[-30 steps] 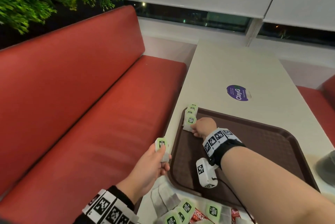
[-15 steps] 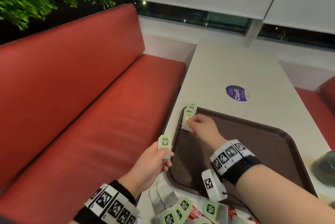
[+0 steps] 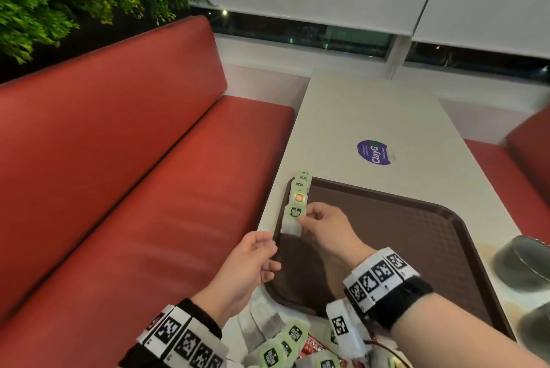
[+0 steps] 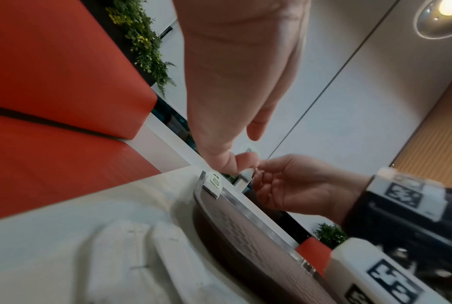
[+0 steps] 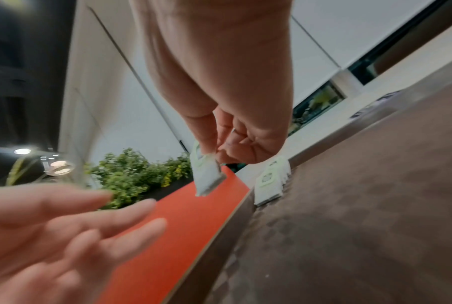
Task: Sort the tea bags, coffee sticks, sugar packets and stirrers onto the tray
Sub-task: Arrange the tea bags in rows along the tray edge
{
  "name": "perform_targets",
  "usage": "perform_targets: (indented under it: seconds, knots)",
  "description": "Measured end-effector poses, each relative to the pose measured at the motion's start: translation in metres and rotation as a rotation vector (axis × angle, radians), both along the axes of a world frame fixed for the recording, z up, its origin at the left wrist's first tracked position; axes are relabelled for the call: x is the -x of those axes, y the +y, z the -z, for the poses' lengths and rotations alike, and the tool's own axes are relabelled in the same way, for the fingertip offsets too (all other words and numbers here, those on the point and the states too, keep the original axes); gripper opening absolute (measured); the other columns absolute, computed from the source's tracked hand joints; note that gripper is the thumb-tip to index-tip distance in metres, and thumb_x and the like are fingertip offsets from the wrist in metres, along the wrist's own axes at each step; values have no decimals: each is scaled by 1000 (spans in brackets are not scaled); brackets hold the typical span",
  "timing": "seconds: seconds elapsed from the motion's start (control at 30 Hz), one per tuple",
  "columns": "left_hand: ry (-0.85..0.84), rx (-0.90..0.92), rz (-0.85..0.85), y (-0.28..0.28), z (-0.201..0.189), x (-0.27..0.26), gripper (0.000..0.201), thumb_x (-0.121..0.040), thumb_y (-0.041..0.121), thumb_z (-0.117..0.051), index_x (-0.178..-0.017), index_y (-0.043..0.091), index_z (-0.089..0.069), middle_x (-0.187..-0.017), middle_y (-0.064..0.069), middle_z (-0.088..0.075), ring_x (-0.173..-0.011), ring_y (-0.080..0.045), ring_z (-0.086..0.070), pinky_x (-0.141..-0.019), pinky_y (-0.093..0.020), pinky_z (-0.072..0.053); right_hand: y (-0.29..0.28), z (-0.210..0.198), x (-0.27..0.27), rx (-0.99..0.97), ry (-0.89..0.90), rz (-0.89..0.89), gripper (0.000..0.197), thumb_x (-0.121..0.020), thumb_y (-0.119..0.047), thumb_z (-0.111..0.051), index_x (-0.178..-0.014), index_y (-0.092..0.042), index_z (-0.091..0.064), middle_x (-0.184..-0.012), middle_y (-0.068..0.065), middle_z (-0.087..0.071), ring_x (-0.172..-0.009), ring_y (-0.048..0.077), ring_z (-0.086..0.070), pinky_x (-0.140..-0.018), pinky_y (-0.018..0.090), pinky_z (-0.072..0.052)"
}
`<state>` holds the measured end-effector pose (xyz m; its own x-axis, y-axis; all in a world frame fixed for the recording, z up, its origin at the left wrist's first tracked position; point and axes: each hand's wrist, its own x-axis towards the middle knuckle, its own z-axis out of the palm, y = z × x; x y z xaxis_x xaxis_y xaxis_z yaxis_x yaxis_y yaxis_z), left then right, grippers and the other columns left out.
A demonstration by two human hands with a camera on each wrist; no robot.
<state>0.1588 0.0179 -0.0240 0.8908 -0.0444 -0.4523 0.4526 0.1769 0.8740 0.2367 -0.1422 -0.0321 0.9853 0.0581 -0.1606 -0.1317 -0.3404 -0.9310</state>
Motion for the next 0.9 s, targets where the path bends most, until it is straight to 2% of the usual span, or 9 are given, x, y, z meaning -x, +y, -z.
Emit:
perform_targets:
  seconds: [0.23, 0.33, 0.47, 0.57, 0.6, 0.7, 0.73, 0.8, 0.9]
  knots:
    - [20, -24, -57, 25, 5, 6, 14, -93, 10, -55, -108, 10, -58, -89, -11, -54, -73, -16, -58, -62, -25, -46, 3, 22, -47, 112, 209, 106, 12, -86, -2, -61, -76, -8, -60, -68, 8, -57, -54, 12, -47, -47, 21, -38]
    - [35, 9, -109, 37, 10, 12, 15, -92, 8, -57, -106, 8, -57, -86, -11, -54, -69, -16, -57, -62, -25, -44, 5, 27, -62, 195, 260, 74, 23, -86, -3, -60, -67, -15, -53, -66, 4, -56, -56, 14, -51, -54, 25, -45]
    - [49, 20, -180, 47, 14, 21, 12, -92, 3, -54, -103, 8, -57, -89, -11, -56, -65, -15, -55, -61, -25, -43, 8, 27, -67, 300, 270, 36, 24, -87, -5, -59, -69, -18, -50, -73, 5, -58, -63, 17, -56, -70, 33, -55]
    - [25, -15, -177, 50, 14, 30, 10, -93, 2, -53, -99, 9, -56, -90, -9, -59, -65, -14, -54, -60, -23, -43, 14, 24, -60, 353, 212, 124, 16, -85, -8, -64, -85, -13, -49, -82, 12, -64, -60, 21, -61, -63, 34, -56]
    - [9, -33, -166, 50, 14, 33, 10, -93, 3, -52, -98, 10, -57, -91, -8, -59, -66, -13, -54, -60, -23, -44, 14, 22, -58, 347, 185, 162, 21, -83, -11, -67, -93, -13, -48, -87, 12, -66, -64, 24, -64, -62, 35, -56]
    - [-54, -181, -91, 53, 11, 43, 11, -92, 4, -53, -94, 13, -60, -84, -5, -60, -65, -12, -52, -60, -23, -43, 5, 10, -42, 376, 85, 160, 31, -80, -22, -70, -105, -16, -52, -102, 9, -66, -89, 27, -66, -78, 39, -56]
    - [-77, -255, -53, 55, 11, 47, 11, -90, 5, -55, -92, 14, -62, -80, -4, -60, -65, -12, -52, -61, -24, -44, 1, 4, -31, 358, 58, 144, 26, -81, -22, -68, -102, -17, -54, -101, 6, -65, -88, 24, -65, -79, 37, -54]
    - [-128, -413, 48, 58, 10, 56, 9, -88, 13, -60, -86, 20, -65, -73, 1, -61, -64, -10, -52, -62, -24, -43, -8, -8, -2, 285, 10, 101, 11, -83, -18, -66, -91, -18, -57, -89, 2, -63, -73, 15, -61, -65, 27, -48]
    - [-199, -652, 243, 55, 8, 71, 6, -85, 24, -65, -81, 27, -66, -71, 11, -61, -61, 0, -50, -60, -14, -42, -17, -18, 52, 271, -42, -24, 7, -84, -16, -67, -83, -21, -62, -79, -2, -63, -67, 9, -56, -60, 20, -39]
